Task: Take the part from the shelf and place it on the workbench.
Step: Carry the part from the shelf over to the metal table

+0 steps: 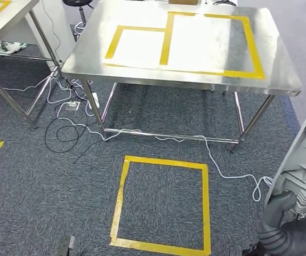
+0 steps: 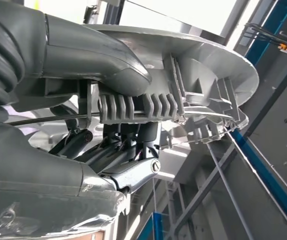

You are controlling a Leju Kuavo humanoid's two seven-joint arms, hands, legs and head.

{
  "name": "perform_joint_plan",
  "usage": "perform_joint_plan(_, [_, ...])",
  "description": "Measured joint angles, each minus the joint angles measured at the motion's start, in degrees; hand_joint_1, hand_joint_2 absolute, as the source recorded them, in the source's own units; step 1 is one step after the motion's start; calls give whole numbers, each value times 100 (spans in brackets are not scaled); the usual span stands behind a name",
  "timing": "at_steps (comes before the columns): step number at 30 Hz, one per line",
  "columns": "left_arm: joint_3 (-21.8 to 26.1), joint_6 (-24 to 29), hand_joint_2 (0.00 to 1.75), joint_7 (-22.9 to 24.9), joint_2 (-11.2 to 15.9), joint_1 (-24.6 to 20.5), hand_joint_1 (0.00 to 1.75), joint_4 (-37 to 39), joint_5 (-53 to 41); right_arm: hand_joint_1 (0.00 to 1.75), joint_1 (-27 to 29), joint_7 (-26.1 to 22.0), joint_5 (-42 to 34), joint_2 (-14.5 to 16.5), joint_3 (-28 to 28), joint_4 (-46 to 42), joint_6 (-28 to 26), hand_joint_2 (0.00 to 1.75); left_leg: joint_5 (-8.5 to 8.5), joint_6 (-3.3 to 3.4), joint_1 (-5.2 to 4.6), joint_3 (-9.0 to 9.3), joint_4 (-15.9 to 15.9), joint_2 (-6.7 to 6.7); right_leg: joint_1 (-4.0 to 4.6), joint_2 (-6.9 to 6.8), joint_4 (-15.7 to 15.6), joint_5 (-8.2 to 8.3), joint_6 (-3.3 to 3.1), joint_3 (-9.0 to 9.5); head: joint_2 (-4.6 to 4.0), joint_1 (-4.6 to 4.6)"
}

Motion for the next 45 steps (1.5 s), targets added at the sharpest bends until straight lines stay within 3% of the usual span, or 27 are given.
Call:
perform_joint_plan(2, [5, 7, 175, -2, -13, -10, 0, 0, 1, 175, 0, -1, 7, 0, -2, -1, 0, 175, -101, -15, -31, 154, 8, -20, 31, -5, -662, 560, -63, 86, -1, 7])
perform_joint_plan(4, [8, 14, 175, -8, -22, -26, 0, 0, 3, 175, 0, -2, 18, 0, -1, -2, 0, 175, -172, -4, -55, 207, 18, -28, 41, 0, -919, 730, -62, 142, -2, 11])
perform_joint_plan(7, [20, 44, 175, -9, -32, -33, 0, 0, 9, 175, -1, -2, 20, 0, -1, -2, 1, 175, -170, 13, -58, 212, 10, -21, 36, 20, -946, 739, -32, 156, -2, 10])
perform_joint_plan(15, [62, -15, 175, -1, -37, -36, 0, 0, 43, 175, -2, 1, 19, 0, 0, -2, 0, 175, -166, -38, -56, 216, -23, -20, 39, 20, -941, 720, -61, 145, -2, 11])
perform_joint_plan(20, [73, -317, 175, -70, -29, -36, 0, 0, -30, 175, -4, -1, 15, 0, 8, -2, 0, 175, -254, 42, -77, 221, -75, -19, 18, 20, -1036, 727, -5, 183, -1, 8])
perform_joint_plan(24, [73, -328, 175, -71, -29, -35, 0, 0, -35, 175, -4, -1, 15, 0, 10, -2, 0, 175, -268, 45, -72, 232, -111, -23, 19, 21, -1014, 758, 3, 214, -1, 9])
perform_joint_plan(27, [73, -358, 175, -71, -29, -26, 0, 0, -43, 175, -4, 0, 10, 0, 12, 0, 0, 175, -292, 52, -54, 320, -202, -33, 19, 17, -932, 826, 47, 222, -1, 11])
perform_joint_plan(29, [74, -371, 175, -71, -24, -7, 0, 0, -58, 175, -8, -3, 7, -2, 20, -2, 0, 175, -378, 69, -30, 525, -242, -22, -13, 6, -62, 438, 110, -286, -2, 63])
perform_joint_plan(31, [75, -345, 175, -69, -18, 18, 0, 0, -82, 175, -10, -3, 6, -4, 26, -2, 0, 175, -474, 49, -2, 749, -237, -6, -78, -4, 592, 210, 185, -758, -2, 116])
perform_joint_plan(34, [75, -257, 175, -61, -9, 29, 0, 0, -100, 175, -10, -3, 10, -7, 26, 2, 0, 175, -606, -73, 48, 936, -185, -17, -187, -24, -491, 888, 296, -429, -2, 142])
perform_joint_plan(36, [75, -229, 175, -54, 7, 23, 0, 0, -99, 175, -11, -4, 14, -10, 26, 9, 0, 175, -697, -152, 56, 952, -142, -22, -199, -18, -880, 1147, 222, -329, -2, 160])
perform_joint_plan(38, [75, -217, 175, -51, 12, 17, 0, 0, -95, 175, -11, -3, 19, -11, 30, 10, 0, 175, -728, -164, 66, 931, -131, -17, -171, 13, -885, 1167, 106, -337, -1, 149])
perform_joint_plan(41, [75, -182, 175, -48, 6, 14, 0, 0, -93, 175, -13, 2, 24, -11, 34, 9, 0, 175, -701, -92, 71, 927, -141, -15, -167, 30, -887, 1169, 87, -344, -2, 135])
perform_joint_plan(45, [75, -28, 175, -7, -5, -8, 0, 0, -96, 175, -13, 0, 50, -11, 35, 9, 0, 175, -700, -99, 73, 952, -191, -15, -149, 44, -890, 1112, 25, -343, -2, 127])
